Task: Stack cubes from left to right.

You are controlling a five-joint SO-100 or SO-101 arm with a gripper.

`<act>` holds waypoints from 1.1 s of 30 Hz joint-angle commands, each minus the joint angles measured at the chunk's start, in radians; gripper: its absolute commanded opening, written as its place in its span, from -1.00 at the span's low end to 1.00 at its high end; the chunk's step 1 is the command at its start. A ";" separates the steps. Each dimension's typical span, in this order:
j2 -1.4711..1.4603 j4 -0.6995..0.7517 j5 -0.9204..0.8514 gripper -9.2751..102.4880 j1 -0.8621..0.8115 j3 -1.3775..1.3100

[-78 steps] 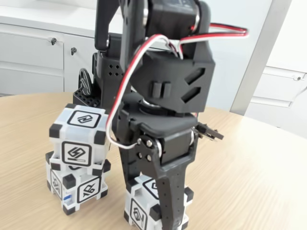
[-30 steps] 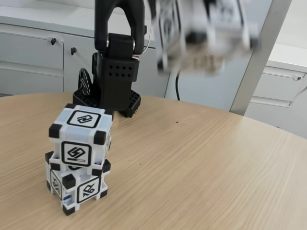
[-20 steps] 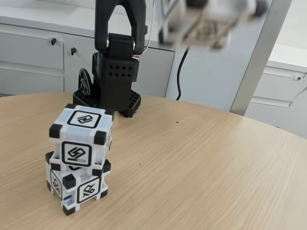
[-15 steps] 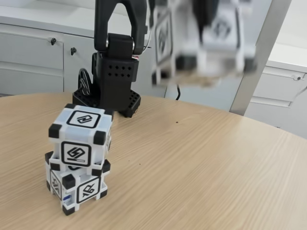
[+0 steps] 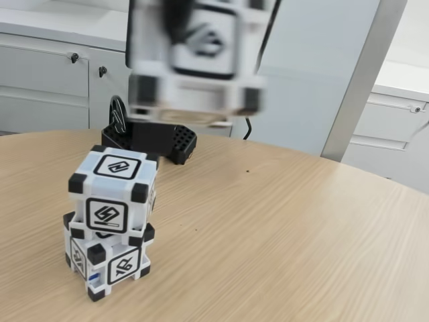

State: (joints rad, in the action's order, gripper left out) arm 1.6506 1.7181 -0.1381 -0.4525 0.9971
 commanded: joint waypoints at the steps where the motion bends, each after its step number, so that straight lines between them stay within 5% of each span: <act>1: 0.002 0.009 -0.026 -0.52 -0.063 -0.040; 7: 0.020 0.012 -0.046 -0.53 -0.169 -0.038; 33: 0.170 0.014 -0.160 -0.54 -0.173 0.238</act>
State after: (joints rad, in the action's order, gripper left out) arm 1.7487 1.7242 -0.3114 -0.6182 1.2395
